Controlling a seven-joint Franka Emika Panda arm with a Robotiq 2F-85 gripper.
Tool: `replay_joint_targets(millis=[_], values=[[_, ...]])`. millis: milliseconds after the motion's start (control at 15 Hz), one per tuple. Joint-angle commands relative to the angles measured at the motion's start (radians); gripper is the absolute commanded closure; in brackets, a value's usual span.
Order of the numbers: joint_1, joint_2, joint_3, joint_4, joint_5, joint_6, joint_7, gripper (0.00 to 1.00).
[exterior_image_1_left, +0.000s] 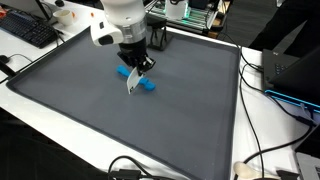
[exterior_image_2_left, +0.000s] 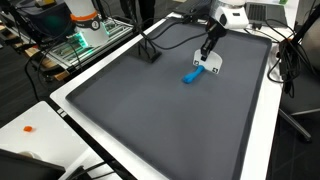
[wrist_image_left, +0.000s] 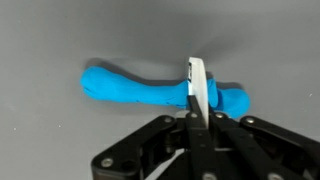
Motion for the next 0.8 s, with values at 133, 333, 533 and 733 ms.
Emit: replay_joint_targets(millis=[133, 333, 533, 733], values=[[-0.009, 0.017, 0.003, -0.047, 0.009, 0.029, -0.016, 0.99], [-0.009, 0.003, 0.003, -0.052, 0.013, -0.004, -0.012, 0.99], [-0.012, -0.018, 0.008, -0.062, 0.023, -0.021, -0.015, 0.99], [-0.016, -0.030, 0.012, -0.068, 0.034, -0.030, -0.017, 0.99]])
